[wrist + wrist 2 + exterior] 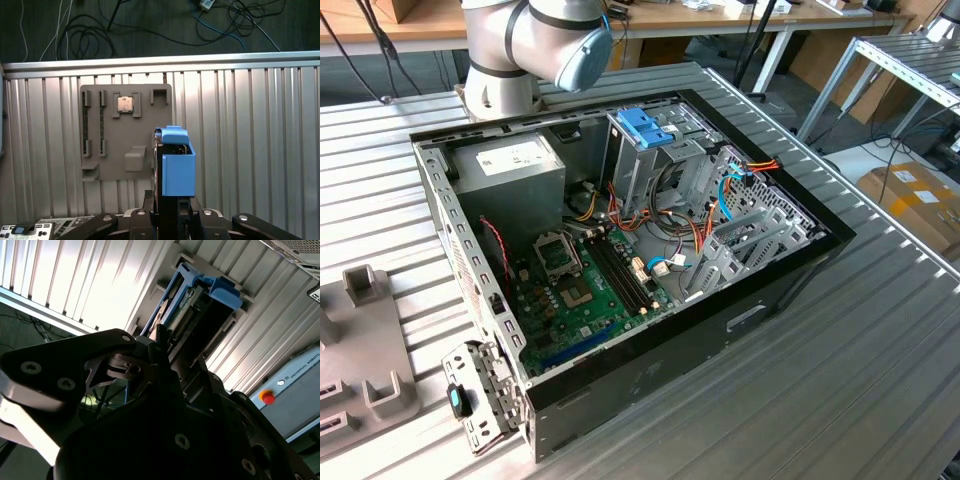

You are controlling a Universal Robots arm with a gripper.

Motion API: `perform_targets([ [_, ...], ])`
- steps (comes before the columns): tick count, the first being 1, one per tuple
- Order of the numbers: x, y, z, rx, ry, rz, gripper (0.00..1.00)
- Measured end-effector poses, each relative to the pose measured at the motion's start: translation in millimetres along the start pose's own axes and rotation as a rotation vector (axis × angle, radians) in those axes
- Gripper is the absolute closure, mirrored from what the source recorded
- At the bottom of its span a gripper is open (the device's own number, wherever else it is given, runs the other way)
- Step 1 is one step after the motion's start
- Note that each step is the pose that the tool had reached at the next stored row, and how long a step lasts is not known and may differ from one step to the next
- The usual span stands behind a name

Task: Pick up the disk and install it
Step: 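Pick up the disk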

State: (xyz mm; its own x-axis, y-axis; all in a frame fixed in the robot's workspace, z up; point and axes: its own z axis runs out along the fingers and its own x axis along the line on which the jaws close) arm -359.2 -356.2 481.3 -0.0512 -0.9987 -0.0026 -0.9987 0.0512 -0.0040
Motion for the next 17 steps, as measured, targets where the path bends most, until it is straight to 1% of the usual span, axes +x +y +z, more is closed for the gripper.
perform_targets([
  [7, -0.8, -16.0, 0.1, 0.0, 0.0001, 0.0, 0.65],
  [10, -1.3, -24.5, 0.1, 0.0, 0.0, 0.0, 0.65],
  [11, -1.6, -31.1, 0.1, 0.0, 0.0001, 0.0, 0.65],
  [12, -1.8, -35.0, 0.2, 0.0, 0.0, 0.0, 0.65],
  [15, -2.0, -39.4, 0.1, 0.0, 0.0001, 0.0, 0.65],
  [17, -2.1, -39.6, 0.1, 0.0, 0.0001, 0.0, 0.65],
])
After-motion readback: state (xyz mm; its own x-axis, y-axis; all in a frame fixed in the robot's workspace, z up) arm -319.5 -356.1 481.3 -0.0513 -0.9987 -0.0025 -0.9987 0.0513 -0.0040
